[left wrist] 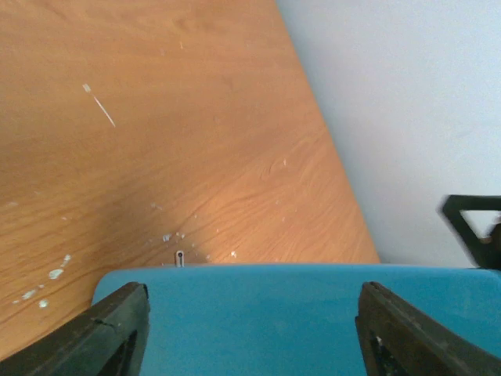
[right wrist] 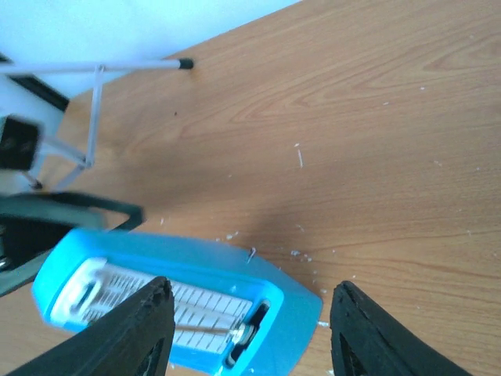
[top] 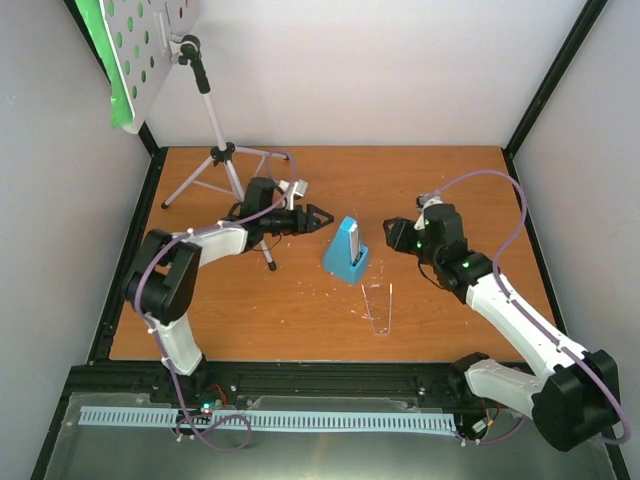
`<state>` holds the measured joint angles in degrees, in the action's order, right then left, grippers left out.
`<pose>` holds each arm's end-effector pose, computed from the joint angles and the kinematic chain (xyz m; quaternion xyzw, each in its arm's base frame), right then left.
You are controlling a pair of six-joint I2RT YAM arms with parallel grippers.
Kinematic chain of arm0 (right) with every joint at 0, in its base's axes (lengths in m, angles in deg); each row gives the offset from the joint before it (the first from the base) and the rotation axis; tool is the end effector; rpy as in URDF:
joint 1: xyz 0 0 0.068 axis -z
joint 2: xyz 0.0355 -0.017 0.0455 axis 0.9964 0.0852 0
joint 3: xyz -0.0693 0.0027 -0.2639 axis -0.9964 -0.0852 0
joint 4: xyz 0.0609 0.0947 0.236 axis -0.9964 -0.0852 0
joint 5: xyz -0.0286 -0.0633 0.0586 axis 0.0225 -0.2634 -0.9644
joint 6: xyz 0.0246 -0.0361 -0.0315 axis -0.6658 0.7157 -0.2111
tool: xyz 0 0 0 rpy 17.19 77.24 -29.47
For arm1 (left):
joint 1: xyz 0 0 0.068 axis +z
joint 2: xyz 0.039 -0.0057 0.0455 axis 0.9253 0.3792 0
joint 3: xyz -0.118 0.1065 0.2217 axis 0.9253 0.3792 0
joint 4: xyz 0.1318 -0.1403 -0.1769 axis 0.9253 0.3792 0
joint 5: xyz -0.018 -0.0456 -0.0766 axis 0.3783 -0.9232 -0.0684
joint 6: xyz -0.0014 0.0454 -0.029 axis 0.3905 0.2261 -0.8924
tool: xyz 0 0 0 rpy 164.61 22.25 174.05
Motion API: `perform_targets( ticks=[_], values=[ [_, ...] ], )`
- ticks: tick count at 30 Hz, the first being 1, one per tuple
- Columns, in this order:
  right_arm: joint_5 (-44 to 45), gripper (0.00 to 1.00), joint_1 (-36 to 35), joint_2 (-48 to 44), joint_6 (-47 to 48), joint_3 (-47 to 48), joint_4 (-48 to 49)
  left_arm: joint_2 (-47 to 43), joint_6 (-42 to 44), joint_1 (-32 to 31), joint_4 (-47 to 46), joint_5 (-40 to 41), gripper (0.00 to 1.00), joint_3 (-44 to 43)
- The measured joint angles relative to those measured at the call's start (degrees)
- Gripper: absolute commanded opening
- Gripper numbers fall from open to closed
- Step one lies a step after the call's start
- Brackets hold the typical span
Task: Pack up the instrument practice props
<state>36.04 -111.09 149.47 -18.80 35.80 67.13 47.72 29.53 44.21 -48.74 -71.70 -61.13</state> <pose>0.2145 0.1052 0.2754 0.0415 0.8702 0.2446 0.4256 0.3456 -0.1779 0.1862 0.0963 0.8224 -0.5145 0.2228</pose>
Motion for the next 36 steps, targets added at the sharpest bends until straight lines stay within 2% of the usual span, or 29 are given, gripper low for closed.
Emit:
perform_targets(
  ticks=[4,7,12,15,19,28,32,36],
  values=[
    [-8.4,0.53,8.3,4.1,-2.4,-0.1,3.5,-9.5,-0.1,3.1,1.2,1.7,0.91,3.1],
    [-12.5,0.53,10.4,10.4,-3.0,0.5,4.9,-18.0,1.2,5.1,2.7,3.0,0.99,5.1],
    [-16.5,0.47,10.5,22.3,-1.8,3.6,6.2,-30.2,2.6,7.1,6.1,5.1,0.99,10.4],
    [-19.2,0.45,10.5,29.5,-0.7,7.5,6.3,-34.9,2.5,10.8,9.0,6.3,1.0,14.7],
    [-24.1,0.45,10.2,35.8,-0.5,10.5,8.3,-38.2,2.4,15.0,12.5,7.5,1.0,18.9],
    [-28.1,0.42,8.6,39.2,2.0,11.0,7.3,-41.0,2.6,17.3,17.5,9.1,1.0,19.3],
    [-29.9,0.43,5.6,39.1,2.1,9.7,7.4,-41.2,3.1,17.4,19.3,10.3,0.99,18.7],
    [-31.1,0.43,-0.3,38.6,1.2,7.5,6.7,-41.3,3.9,17.4,21.3,11.5,0.99,17.3]
  ],
)
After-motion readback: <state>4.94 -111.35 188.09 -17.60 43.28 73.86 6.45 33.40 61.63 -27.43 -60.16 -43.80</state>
